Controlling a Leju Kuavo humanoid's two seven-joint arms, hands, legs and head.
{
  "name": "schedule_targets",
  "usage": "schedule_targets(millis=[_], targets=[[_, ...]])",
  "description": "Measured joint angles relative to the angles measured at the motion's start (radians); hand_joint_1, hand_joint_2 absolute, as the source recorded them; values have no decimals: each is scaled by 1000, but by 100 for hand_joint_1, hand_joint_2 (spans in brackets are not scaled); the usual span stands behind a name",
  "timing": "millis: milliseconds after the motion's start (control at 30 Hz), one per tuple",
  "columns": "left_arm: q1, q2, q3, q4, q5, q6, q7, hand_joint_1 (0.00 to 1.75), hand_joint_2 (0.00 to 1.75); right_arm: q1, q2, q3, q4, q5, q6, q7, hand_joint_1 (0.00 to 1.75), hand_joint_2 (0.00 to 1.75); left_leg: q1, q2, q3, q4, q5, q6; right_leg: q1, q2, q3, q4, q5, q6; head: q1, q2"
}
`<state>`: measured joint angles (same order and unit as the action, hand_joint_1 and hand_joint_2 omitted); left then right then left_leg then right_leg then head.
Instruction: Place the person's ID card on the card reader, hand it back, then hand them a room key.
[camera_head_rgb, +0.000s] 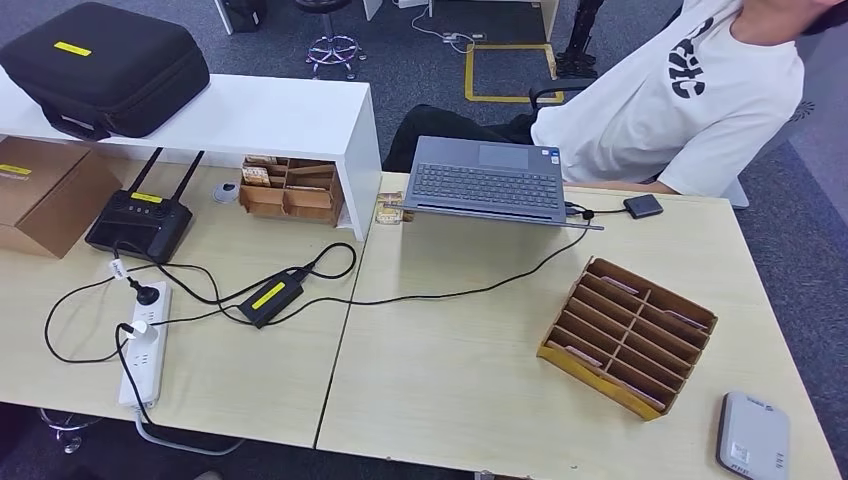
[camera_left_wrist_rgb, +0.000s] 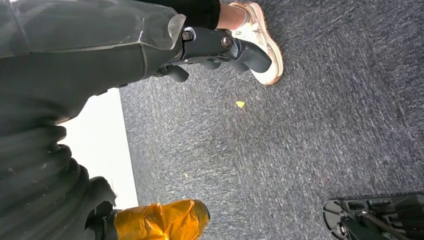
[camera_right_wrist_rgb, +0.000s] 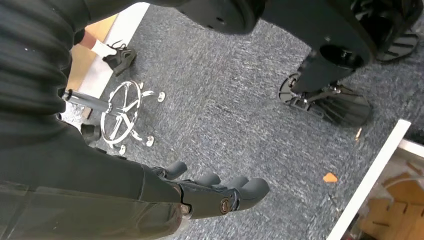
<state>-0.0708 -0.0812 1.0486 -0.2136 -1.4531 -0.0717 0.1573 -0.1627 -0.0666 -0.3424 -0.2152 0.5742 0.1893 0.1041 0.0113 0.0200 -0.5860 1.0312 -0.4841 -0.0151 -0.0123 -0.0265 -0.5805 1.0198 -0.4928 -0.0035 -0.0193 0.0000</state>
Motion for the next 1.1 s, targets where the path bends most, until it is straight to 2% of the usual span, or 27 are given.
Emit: schedule_targets(millis=[167,233,400,467,533,667,733,800,900,967,1000,1100], targets=[[0,0,0,0,8,8,1,0,175,-1,0,-10,-1,-24,-155,25,0,175,0,0,0,0,0,0,0,0,0,0,0,0,0,0],[0,0,0,0,11,11,2,0,175,-3,-1,-17,-2,-27,-171,31,0,175,0,0,0,0,0,0,0,0,0,0,0,0,0,0],[0,0,0,0,6,4,2,0,175,-1,-1,-18,-1,2,5,9,0,175,0,0,0,0,0,0,0,0,0,0,0,0,0,0],[-1,1,-1,0,3,0,1,0,175,1,0,-17,0,13,28,4,0,175,0,0,0,0,0,0,0,0,0,0,0,0,0,0],[-1,1,-2,0,3,0,1,0,175,2,1,-17,0,14,-17,11,0,175,0,0,0,0,0,0,0,0,0,0,0,0,0,0],[0,0,-3,0,13,13,4,0,175,-1,-1,-23,-3,-1,-221,45,0,175,0,0,0,0,0,0,0,0,0,0,0,0,0,0],[0,-1,-3,0,17,17,4,0,175,-4,-3,-31,-4,-13,-249,50,0,175,0,0,0,0,0,0,0,0,0,0,0,0,0,0],[0,-1,-3,0,19,18,4,0,175,-5,-4,-40,-4,-17,-221,49,0,175,0,0,0,0,0,0,0,0,0,0,0,0,0,0],[0,0,-4,0,13,11,4,0,175,-4,-4,-43,-3,11,-71,35,0,175,0,0,0,0,0,0,0,0,0,0,0,0,0,0],[0,0,-5,0,8,6,4,0,175,0,-3,-41,-2,28,-31,32,0,175,0,0,0,0,0,0,0,0,0,0,0,0,0,0],[0,0,-5,0,7,6,4,0,175,2,-2,-41,-2,31,-55,35,0,175,0,0,0,0,0,0,0,0,0,0,0,0,0,0],[0,-1,-5,0,15,14,4,0,175,2,1,-44,-3,20,-201,51,0,175,0,0,0,0,0,0,0,0,0,0,0,0,0,0]])
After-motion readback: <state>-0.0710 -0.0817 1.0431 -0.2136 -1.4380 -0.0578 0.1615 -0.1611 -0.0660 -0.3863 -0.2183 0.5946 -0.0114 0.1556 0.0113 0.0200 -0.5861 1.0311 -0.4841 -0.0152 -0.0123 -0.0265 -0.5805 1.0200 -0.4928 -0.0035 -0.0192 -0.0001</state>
